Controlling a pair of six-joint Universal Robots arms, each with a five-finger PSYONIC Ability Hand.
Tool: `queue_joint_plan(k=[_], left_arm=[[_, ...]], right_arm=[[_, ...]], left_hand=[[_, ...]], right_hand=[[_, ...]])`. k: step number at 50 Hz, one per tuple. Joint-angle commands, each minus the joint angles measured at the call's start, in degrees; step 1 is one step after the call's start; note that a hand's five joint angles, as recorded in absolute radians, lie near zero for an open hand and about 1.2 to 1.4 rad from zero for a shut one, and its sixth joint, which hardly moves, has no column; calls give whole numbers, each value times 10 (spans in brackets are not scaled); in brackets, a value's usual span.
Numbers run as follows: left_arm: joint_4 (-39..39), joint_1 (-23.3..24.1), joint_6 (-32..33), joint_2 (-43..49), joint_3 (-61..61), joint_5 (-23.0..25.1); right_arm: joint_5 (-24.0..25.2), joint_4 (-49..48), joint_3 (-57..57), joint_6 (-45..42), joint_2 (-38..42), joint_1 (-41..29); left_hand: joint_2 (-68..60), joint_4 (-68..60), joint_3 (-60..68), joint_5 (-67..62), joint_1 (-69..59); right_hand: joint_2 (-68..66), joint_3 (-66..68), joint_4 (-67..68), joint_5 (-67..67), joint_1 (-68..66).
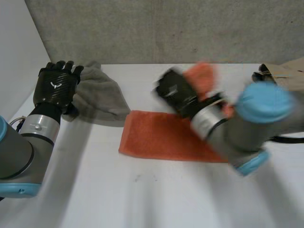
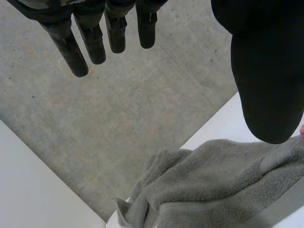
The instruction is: Fold the laundry.
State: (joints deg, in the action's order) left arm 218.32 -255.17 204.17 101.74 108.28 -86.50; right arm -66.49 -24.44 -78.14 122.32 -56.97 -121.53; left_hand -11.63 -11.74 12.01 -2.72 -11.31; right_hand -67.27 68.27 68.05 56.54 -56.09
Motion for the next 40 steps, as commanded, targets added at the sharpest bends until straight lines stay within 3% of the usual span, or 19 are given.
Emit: queue_joint_plan(k=[1, 2, 3, 5, 9, 14, 18, 25, 26, 30, 31, 33, 40], left_arm=[[0, 1, 0, 2, 11, 2], [0, 2, 0, 3, 11, 2], [0, 5, 0, 4, 10, 2], [0, 5, 0, 5, 10, 3], [0, 25, 0, 7, 1, 4], [0, 80, -2, 10, -20, 5], [0, 129, -5, 31, -40, 3], [1, 202, -1, 84, -69, -1], [1, 204, 0, 86, -70, -1], [1, 204, 0, 89, -69, -1], [0, 202, 0, 89, -69, -1], [0, 201, 0, 88, -68, -1], [-2, 194, 1, 74, -55, -1]], right_arm=[[61, 1, 53, -9, 137, -87], [58, 2, 55, -9, 143, -91], [44, 1, 55, -8, 143, -92], [21, 3, 52, -1, 136, -89], [-71, 4, 25, 41, 79, -79], [-142, 11, -57, 242, -33, -3], [-131, 79, -119, 387, -85, 40], [-117, 150, -180, 389, -78, 118], [-117, 148, -185, 375, -67, 130], [-118, 144, -179, 336, -28, 150], [-119, 144, -175, 321, -20, 160], [-129, 144, -170, 308, -20, 168], [-155, 153, -177, 226, -74, 193]], left_hand=[[14, 15, -18, 25, 11], [14, 15, -18, 25, 11], [16, 17, -20, 27, 13], [16, 17, -20, 27, 13], [16, 17, -20, 27, 13], [16, 17, -20, 27, 13], [14, 15, -18, 25, 11], [14, 15, -18, 25, 11], [14, 15, -18, 25, 11], [14, 15, -18, 25, 11], [14, 15, -18, 25, 11], [16, 17, -20, 27, 13], [16, 17, -20, 27, 13]], right_hand=[[32, -42, -40, -25, -79], [170, -180, -178, -163, 58], [426, -436, -434, -419, 314], [573, -583, -581, -565, 461], [573, -583, -581, -565, 461], [573, -583, -581, -565, 461], [573, -583, -581, -565, 461], [573, -583, -581, -565, 461], [567, -577, -575, -560, 456], [334, -344, -341, -326, 222], [73, -83, -81, -66, -39], [-127, 117, 119, 134, -238], [-127, 117, 119, 135, -239]])
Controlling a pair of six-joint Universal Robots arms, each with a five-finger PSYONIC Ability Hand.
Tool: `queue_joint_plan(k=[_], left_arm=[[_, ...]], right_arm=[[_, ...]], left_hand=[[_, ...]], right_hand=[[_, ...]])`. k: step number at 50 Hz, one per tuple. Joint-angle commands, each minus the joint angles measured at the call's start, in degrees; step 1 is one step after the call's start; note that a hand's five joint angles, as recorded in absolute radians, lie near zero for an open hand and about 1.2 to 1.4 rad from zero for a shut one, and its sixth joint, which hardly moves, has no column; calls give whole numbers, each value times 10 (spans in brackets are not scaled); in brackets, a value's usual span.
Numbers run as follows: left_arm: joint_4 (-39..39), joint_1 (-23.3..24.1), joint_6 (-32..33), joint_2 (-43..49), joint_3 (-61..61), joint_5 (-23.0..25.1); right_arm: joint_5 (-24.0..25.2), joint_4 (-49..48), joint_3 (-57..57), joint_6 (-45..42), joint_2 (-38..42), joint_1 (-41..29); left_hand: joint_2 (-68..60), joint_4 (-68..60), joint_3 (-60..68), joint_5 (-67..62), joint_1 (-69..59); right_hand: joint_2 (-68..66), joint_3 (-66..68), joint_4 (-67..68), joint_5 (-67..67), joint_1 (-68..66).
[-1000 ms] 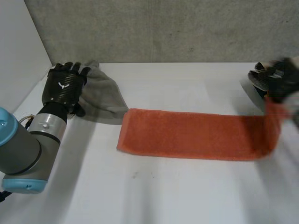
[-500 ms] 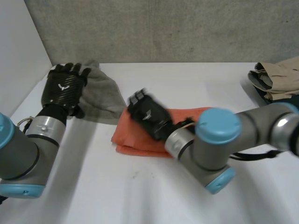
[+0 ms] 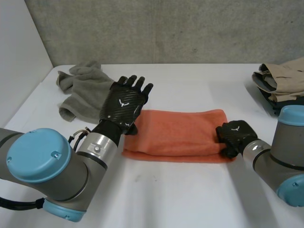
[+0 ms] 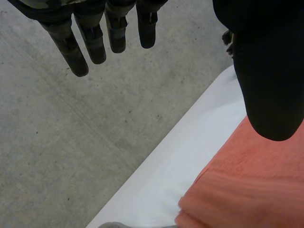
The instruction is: Fold the laundry.
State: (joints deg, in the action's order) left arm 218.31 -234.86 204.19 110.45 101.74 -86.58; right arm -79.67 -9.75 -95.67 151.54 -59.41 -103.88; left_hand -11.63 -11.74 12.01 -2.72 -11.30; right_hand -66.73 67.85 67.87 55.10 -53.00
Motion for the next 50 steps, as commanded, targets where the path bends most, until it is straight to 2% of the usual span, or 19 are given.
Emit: queue_joint_plan(k=[1, 8, 12, 13, 16, 17, 21, 22, 23, 24, 25, 27, 31, 32, 35, 36, 39, 45, 50], left_arm=[[-2, -13, 1, -18, 13, 0], [-3, -31, -3, -35, 18, -1], [-5, -44, -3, -39, 19, -3], [-9, -49, -3, -42, 20, -4], [-16, -56, -5, -45, 19, -16], [-21, -61, -5, -48, 19, -30], [-25, -69, -9, -49, 14, -53], [-25, -70, -9, -48, 12, -54], [-25, -70, -8, -48, 11, -54], [-25, -71, -8, -47, 9, -54], [-25, -69, -8, -46, 7, -54], [-25, -68, -7, -45, 5, -54], [-25, -54, -13, -38, -17, -54], [-25, -44, -23, -31, -31, -54], [-31, -23, -47, -10, -58, -51], [-40, -6, -62, 5, -79, -48], [-70, 17, -84, 33, -117, -44], [-208, 48, -141, 114, -211, -39], [-283, 49, -147, 162, -245, -47]], right_arm=[[-26, 5, -3, -97, -72, 23], [-24, -11, 31, -236, -84, -11], [-10, -48, 60, -287, -62, -119], [4, -73, 65, -300, -44, -165], [39, -111, 60, -318, -24, -216], [69, -131, 57, -330, -11, -241], [120, -147, 56, -341, 34, -273], [119, -147, 57, -340, 41, -274], [116, -146, 58, -337, 46, -275], [104, -143, 59, -327, 45, -274], [93, -142, 58, -318, 43, -273], [70, -143, 56, -289, 38, -271], [17, -143, 55, -116, -3, -240], [1, -142, 55, -24, -35, -209], [-15, -121, 52, 99, -74, -169], [-19, -88, 56, 171, -89, -148], [-13, -16, 73, 237, -84, -122], [-5, 82, 139, 211, -21, -116], [1, 122, 198, 189, 33, -115]], left_hand=[[14, 15, -18, 25, 11], [14, 15, -18, 25, 11], [14, 15, -18, 25, 11], [11, 12, -15, 22, 8], [11, 12, -15, 22, 8], [11, 12, -15, 22, 8], [11, 12, -15, 22, 8], [11, 12, -15, 22, 8], [11, 12, -15, 22, 8], [11, 12, -15, 22, 8], [11, 12, -15, 22, 8], [11, 12, -15, 22, 8], [9, 10, -13, 20, 6], [9, 10, -13, 20, 6], [2, 3, -6, 13, -1], [1, 2, -5, 12, -3], [-8, -7, 4, 3, -11], [-13, -12, 9, -2, -16], [-13, -12, 9, -2, -16]], right_hand=[[-133, 121, 121, 149, -270], [-133, 121, 121, 149, -270], [-133, 121, 121, 149, -270], [-133, 121, 121, 149, -270], [-133, 121, 121, 149, -270], [-133, 121, 121, 149, -270], [-133, 121, 121, 149, -270], [-107, 95, 95, 123, -244], [59, -70, -70, -42, -79], [452, -463, -463, -435, 314], [567, -579, -579, -551, 430], [567, -579, -579, -551, 430], [567, -579, -579, -551, 430], [567, -579, -579, -551, 430], [567, -579, -579, -551, 430], [567, -579, -579, -551, 430], [567, -579, -579, -551, 430], [567, -579, -579, -551, 430], [567, -579, -579, -551, 430]])
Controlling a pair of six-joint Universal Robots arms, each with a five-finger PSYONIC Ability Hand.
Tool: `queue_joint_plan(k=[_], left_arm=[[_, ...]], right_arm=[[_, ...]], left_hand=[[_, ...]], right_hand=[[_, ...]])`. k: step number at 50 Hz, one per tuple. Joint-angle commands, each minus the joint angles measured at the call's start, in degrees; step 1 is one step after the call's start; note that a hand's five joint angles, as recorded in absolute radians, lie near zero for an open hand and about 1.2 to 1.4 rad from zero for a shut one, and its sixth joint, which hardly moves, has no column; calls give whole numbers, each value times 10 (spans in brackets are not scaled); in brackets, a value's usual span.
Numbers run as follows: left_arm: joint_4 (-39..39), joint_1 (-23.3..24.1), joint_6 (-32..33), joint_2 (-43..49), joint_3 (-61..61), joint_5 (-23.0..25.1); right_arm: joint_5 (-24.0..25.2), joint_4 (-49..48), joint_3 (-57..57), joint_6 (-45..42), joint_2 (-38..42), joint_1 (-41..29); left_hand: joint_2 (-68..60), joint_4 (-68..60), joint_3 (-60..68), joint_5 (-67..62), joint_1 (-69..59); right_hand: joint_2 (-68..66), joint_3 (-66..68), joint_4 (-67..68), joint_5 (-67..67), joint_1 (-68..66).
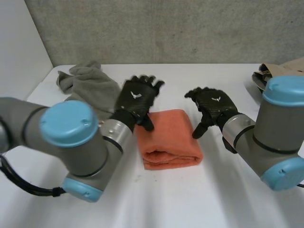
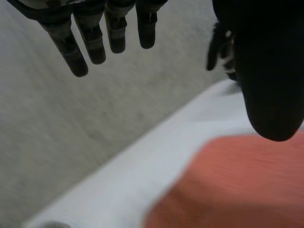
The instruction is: Fold the laundry.
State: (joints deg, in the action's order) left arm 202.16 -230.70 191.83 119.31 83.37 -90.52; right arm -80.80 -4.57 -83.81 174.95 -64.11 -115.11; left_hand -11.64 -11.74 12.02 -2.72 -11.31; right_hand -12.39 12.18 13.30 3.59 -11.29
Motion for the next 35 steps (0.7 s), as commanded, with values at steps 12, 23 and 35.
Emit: queue_joint_plan(k=[12, 23, 35], left_arm=[[-197, 2, 46, 107, -82, -42], [-185, 3, 54, -14, -66, 10], [-216, -52, 23, -137, -32, 289]], right_arm=[[11, 143, 153, -116, 170, -5], [4, 41, 30, -129, 30, -19], [8, -162, -193, -184, -29, -84]], left_hand=[[-9, -8, 6, 2, -13], [2, 3, -6, 13, -1], [-9, -8, 6, 2, -13]], right_hand=[[24, -22, -33, -36, 13], [24, -22, -33, -36, 13], [24, -22, -33, -36, 13]])
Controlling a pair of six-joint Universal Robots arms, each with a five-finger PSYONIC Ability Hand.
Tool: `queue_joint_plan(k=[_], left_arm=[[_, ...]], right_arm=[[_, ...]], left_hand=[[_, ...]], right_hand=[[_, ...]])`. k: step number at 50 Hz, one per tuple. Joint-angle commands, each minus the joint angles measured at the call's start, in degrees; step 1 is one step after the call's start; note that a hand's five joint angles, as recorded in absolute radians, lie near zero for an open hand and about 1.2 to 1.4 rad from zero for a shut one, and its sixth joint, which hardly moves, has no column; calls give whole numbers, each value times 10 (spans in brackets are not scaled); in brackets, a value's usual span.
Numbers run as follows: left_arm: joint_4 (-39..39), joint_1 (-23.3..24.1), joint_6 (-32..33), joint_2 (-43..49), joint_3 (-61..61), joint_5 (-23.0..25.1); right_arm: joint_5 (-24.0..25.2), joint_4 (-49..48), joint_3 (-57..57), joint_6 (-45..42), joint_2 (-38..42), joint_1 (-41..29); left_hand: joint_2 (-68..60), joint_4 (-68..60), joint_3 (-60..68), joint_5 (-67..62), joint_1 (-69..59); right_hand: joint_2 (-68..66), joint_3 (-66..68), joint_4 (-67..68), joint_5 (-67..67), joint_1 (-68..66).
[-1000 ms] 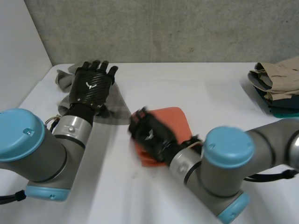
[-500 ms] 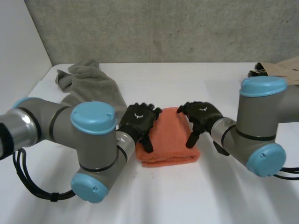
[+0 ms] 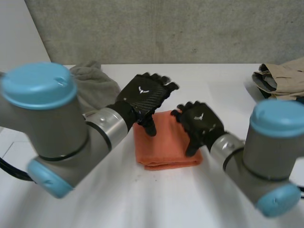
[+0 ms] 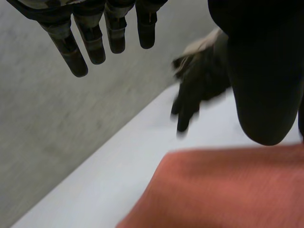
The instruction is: Fold the laundry.
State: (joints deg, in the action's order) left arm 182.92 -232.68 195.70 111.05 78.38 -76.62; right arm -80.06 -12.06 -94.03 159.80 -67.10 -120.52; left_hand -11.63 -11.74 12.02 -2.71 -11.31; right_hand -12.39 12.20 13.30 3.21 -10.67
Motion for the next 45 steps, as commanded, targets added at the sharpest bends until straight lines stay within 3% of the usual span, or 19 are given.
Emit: queue_joint_plan(k=[1, 19, 26, 35, 40, 41, 42, 45], left_arm=[[-26, -37, -16, -57, 18, 159], [-30, -45, -23, -61, 28, 167], [-28, -45, -23, -62, 29, 167], [-27, -46, -23, -64, 34, 167], [-28, -46, -23, -65, 34, 167], [-28, -46, -23, -65, 34, 167], [-28, -46, -23, -65, 34, 167], [-27, -46, -23, -65, 36, 167]], right_arm=[[0, -91, -93, -36, 8, -31], [-7, -140, 9, -95, 144, -39], [-8, -136, 59, -87, 166, -39], [-5, -132, 97, -86, 187, -38], [-6, -132, 126, -86, 212, -38], [-6, -132, 130, -85, 214, -38], [-6, -132, 133, -84, 212, -38], [-6, -132, 133, -79, 205, -39]], left_hand=[[-9, -8, 6, 1, -13], [-6, -5, 2, 5, -9], [-4, -3, 0, 6, -8], [-3, -2, -1, 8, -6], [-3, -2, -1, 8, -6], [-3, -2, -1, 8, -6], [-3, -2, -1, 8, -6], [-3, -2, -1, 8, -6]], right_hand=[[24, -22, -33, -32, 7], [24, -22, -33, -32, 7], [-142, 144, 132, 133, -159], [-194, 196, 185, 186, -211], [-407, 409, 398, 399, -424], [-479, 481, 470, 471, -496], [-640, 642, 631, 632, -657], [-676, 678, 667, 668, -693]])
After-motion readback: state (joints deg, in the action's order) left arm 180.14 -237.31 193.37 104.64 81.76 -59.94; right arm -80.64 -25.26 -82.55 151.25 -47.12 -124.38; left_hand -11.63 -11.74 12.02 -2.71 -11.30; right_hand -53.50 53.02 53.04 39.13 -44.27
